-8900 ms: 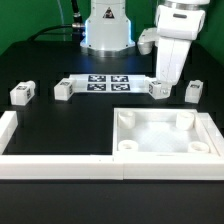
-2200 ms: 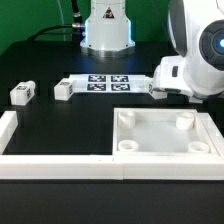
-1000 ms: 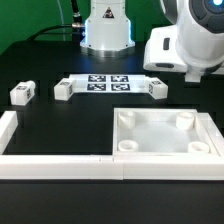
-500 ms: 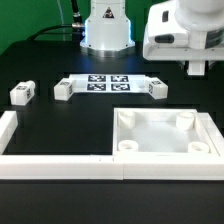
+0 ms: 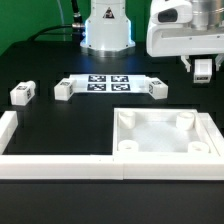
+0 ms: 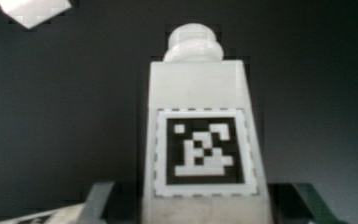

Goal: Assemble square table

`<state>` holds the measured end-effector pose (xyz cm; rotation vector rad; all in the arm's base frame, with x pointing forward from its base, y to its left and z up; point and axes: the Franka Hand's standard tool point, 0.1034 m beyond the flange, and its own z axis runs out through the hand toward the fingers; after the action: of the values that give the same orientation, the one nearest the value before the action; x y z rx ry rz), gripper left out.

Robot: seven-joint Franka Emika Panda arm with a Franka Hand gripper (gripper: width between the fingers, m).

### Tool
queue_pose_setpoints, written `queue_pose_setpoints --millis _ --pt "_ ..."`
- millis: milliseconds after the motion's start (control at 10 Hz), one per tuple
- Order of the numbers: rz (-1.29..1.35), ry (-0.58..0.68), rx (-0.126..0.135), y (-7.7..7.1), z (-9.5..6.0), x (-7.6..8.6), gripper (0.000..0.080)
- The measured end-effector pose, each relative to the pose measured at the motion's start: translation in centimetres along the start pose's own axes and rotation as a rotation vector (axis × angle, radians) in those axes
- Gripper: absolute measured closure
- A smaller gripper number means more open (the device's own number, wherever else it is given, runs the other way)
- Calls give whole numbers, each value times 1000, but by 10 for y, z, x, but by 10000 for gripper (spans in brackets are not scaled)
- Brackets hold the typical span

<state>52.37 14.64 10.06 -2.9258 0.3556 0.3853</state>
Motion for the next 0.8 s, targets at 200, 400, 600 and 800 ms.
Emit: queue_pose_setpoints --millis 200,400,600,800 --pt "-42 159 -3 1 -17 17 508" --pt "-86 279 -3 3 -39 27 508" --pt "-91 289 -4 9 -43 32 508" --pt "-92 288 -5 9 -42 32 508"
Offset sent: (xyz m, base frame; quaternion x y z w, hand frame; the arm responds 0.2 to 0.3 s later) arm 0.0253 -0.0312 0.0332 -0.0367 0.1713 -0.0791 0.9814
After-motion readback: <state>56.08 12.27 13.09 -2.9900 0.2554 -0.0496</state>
